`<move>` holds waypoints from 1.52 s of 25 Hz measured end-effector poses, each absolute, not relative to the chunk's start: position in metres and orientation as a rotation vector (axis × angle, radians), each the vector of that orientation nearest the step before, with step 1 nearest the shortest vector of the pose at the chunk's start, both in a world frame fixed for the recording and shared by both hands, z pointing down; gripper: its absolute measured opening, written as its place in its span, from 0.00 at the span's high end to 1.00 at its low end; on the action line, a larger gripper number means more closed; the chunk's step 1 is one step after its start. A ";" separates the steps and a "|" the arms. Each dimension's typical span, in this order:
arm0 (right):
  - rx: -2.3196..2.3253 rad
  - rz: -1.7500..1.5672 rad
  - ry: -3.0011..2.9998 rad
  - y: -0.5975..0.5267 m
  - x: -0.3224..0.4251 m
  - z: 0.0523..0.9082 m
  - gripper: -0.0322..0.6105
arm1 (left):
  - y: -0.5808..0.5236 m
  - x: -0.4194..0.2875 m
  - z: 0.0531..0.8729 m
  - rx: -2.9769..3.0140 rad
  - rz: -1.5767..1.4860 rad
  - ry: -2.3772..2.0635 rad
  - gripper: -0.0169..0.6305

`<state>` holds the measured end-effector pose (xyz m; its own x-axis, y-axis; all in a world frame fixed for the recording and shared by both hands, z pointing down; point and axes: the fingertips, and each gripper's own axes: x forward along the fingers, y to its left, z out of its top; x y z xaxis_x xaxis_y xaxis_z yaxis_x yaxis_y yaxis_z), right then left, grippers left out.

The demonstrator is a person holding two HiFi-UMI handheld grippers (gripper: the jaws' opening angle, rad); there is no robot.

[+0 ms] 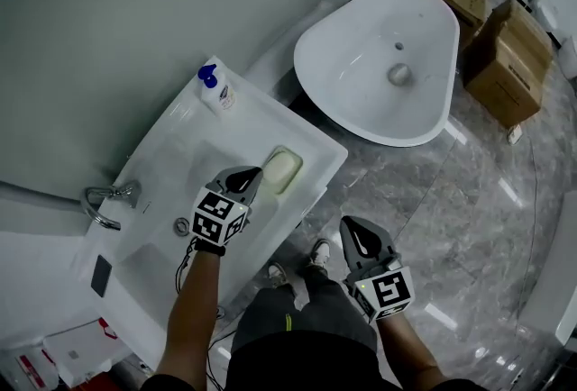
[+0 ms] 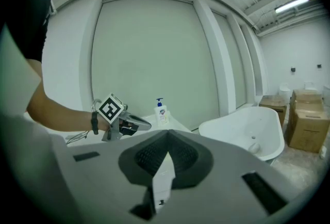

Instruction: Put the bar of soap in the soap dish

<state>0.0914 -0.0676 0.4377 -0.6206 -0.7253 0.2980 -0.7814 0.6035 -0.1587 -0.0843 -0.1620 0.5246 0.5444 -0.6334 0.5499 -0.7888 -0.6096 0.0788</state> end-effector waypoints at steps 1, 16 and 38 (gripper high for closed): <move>1.261 0.388 -2.626 -0.067 0.093 0.432 0.93 | -0.160 -0.089 0.518 2.466 0.671 -1.227 0.94; 1.407 0.214 -2.673 -0.086 0.110 0.364 0.93 | -0.133 -0.117 0.318 2.716 0.191 -1.635 0.94; 1.402 0.001 -2.740 -0.122 0.102 0.284 0.93 | -0.014 -0.236 0.236 2.400 -0.121 -2.292 0.94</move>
